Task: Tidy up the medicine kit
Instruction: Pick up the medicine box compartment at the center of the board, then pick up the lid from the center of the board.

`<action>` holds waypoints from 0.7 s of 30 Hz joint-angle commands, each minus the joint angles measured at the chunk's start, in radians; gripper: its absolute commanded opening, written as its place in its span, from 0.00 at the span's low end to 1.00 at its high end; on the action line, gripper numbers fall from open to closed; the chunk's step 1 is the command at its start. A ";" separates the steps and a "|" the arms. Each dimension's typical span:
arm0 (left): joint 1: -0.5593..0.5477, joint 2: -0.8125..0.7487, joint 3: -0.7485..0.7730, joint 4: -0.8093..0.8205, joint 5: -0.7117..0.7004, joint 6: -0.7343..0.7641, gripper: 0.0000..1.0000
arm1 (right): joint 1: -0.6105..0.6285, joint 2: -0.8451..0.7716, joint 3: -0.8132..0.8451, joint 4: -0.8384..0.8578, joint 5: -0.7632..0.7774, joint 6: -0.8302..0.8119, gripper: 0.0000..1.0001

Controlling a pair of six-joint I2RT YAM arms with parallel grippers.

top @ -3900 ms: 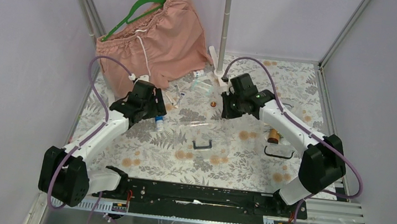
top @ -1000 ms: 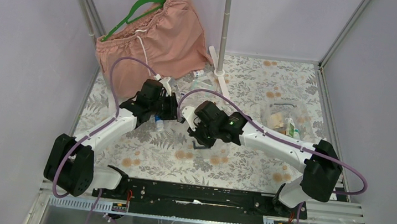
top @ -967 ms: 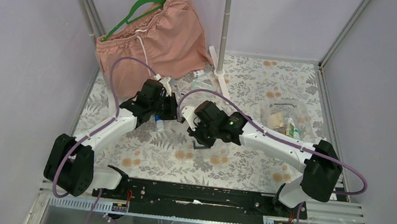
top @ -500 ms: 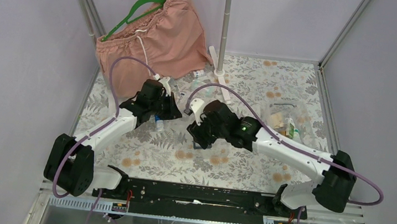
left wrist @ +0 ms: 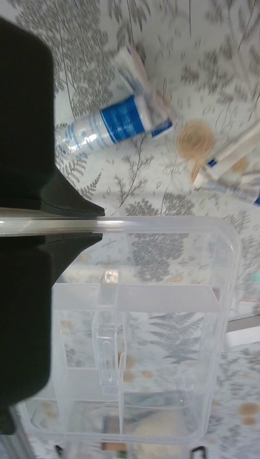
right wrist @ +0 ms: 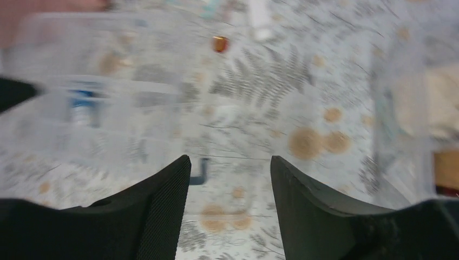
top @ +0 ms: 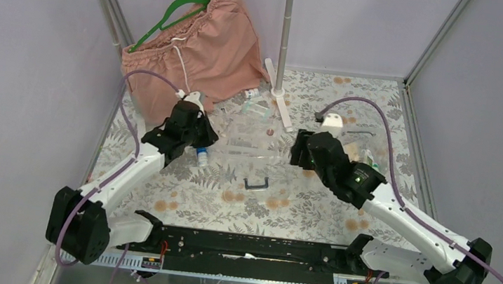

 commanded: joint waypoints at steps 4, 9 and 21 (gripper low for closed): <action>0.006 -0.152 0.044 -0.075 -0.269 -0.072 0.04 | -0.207 0.106 -0.124 -0.097 -0.238 0.133 0.61; 0.006 -0.202 0.051 -0.107 -0.314 -0.065 0.04 | -0.209 0.312 -0.093 -0.059 -0.405 0.094 0.60; 0.006 -0.229 0.065 -0.133 -0.325 -0.056 0.04 | -0.209 0.557 -0.027 -0.002 -0.330 0.039 0.44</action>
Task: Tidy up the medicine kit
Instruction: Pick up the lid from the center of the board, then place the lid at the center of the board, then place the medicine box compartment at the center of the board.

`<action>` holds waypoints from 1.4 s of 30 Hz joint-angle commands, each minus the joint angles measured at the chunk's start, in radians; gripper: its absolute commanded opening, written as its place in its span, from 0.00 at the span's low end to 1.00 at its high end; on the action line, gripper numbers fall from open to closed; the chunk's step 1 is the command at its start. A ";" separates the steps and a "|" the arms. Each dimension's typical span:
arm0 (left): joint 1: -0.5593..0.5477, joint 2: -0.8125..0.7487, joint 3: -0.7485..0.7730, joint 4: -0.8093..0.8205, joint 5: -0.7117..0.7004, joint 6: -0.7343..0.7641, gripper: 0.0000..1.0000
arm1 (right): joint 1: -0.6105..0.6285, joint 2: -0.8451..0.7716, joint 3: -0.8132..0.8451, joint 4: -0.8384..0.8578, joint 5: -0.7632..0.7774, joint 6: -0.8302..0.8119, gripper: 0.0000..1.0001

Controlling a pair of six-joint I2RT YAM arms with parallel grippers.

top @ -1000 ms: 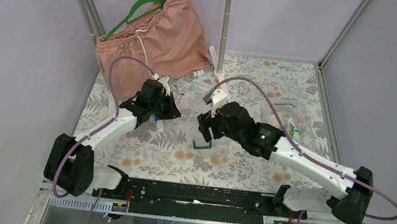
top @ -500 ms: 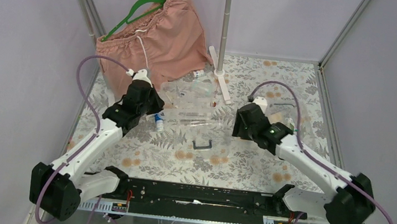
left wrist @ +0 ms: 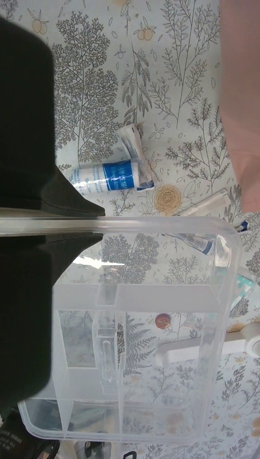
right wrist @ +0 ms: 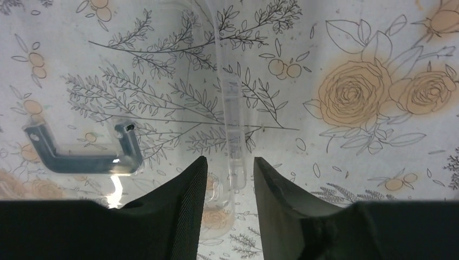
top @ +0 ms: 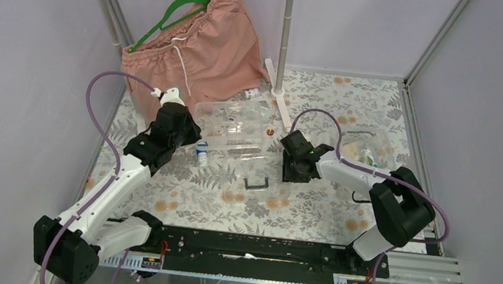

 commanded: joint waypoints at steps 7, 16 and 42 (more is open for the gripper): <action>0.006 -0.035 0.048 -0.008 -0.051 0.005 0.04 | -0.004 0.076 0.059 0.020 0.079 -0.038 0.23; 0.006 -0.046 0.047 -0.011 -0.060 0.007 0.04 | -0.080 -0.047 0.079 0.011 0.061 -0.082 0.00; 0.006 -0.106 0.061 -0.048 -0.091 0.020 0.04 | -0.540 0.136 0.537 -0.019 -0.008 -0.287 0.00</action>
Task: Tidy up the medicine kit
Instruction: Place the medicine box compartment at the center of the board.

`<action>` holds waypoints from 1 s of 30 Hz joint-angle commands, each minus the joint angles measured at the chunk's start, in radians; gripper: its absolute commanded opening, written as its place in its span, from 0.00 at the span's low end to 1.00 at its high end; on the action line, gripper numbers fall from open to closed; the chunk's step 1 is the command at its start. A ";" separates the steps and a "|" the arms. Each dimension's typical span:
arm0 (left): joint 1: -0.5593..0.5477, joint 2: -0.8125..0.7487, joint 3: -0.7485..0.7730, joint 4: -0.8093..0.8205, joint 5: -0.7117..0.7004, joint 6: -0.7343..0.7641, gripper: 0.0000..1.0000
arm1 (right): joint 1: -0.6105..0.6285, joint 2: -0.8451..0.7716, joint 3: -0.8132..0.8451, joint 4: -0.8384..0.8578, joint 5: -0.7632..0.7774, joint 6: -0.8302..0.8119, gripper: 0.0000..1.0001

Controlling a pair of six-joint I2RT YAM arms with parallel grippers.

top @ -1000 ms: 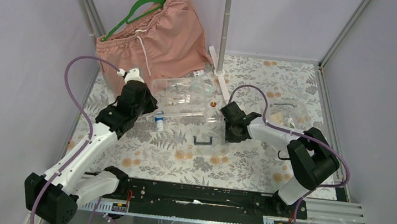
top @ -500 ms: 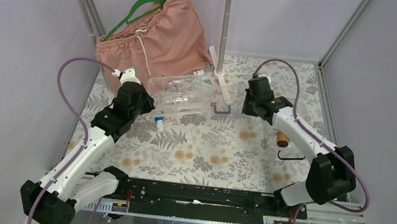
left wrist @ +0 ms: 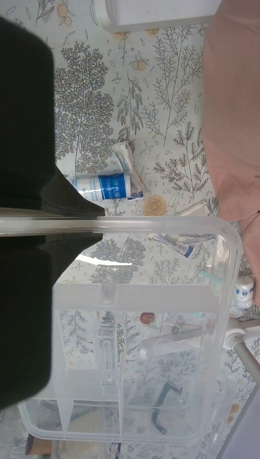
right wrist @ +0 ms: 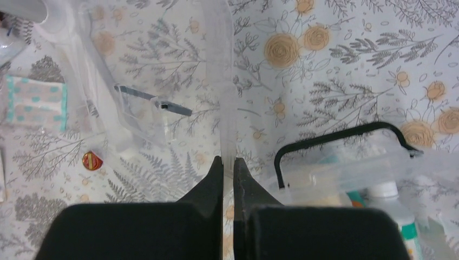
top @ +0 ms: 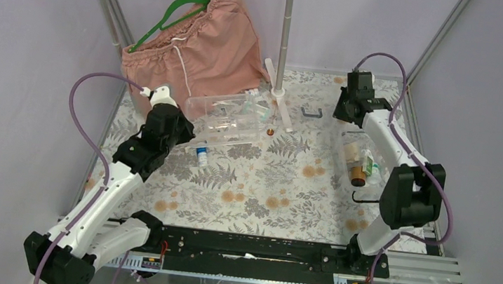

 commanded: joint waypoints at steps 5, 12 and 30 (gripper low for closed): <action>0.006 -0.007 0.032 0.013 -0.014 0.006 0.04 | -0.056 0.173 0.191 -0.024 -0.047 -0.076 0.00; 0.006 0.009 0.008 0.032 0.065 0.022 0.05 | -0.064 0.309 0.305 -0.111 -0.038 -0.099 0.05; -0.096 0.092 -0.190 0.220 0.200 -0.085 0.03 | -0.067 0.148 0.330 -0.144 -0.035 -0.048 0.53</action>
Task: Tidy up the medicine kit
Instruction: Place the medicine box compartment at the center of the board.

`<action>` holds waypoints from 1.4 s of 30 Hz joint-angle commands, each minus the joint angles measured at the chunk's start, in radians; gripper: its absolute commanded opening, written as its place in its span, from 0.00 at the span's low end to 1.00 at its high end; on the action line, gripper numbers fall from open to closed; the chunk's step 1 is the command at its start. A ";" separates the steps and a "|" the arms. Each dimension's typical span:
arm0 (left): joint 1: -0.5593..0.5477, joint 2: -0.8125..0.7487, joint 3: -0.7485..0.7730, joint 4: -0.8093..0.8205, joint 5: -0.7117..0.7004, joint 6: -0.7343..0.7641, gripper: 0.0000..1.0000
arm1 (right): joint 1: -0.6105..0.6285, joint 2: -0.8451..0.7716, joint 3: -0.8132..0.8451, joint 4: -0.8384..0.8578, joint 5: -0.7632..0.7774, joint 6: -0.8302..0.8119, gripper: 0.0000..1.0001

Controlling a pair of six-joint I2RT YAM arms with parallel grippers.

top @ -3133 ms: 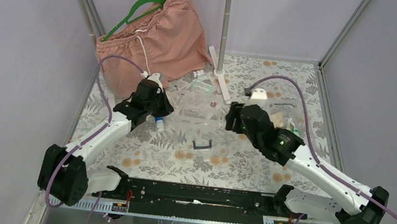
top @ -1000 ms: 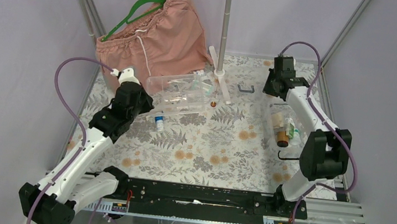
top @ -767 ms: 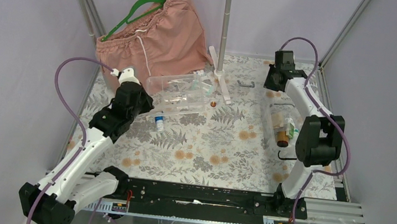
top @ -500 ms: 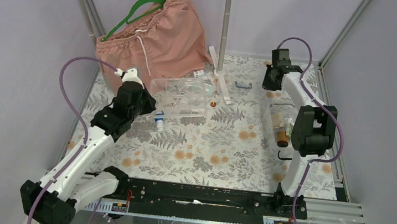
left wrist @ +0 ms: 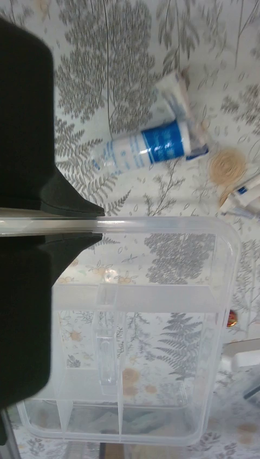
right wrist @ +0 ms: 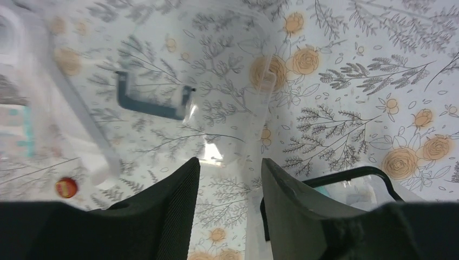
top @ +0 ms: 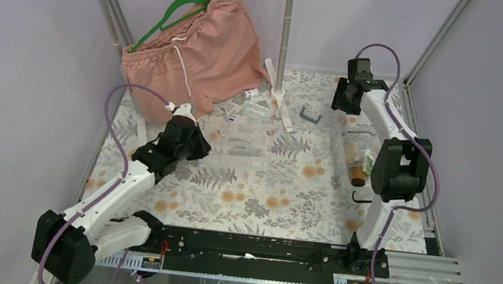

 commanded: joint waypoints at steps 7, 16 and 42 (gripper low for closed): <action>-0.158 0.089 -0.088 0.216 -0.045 -0.109 0.02 | -0.004 -0.379 -0.133 0.114 -0.184 0.132 0.56; -0.335 0.197 -0.164 0.315 -0.157 -0.196 0.06 | 0.001 -0.556 -0.320 0.167 -0.324 0.191 0.58; -0.388 0.085 -0.017 0.081 -0.419 -0.176 0.53 | 0.003 -0.773 -0.605 0.273 -0.557 0.151 0.65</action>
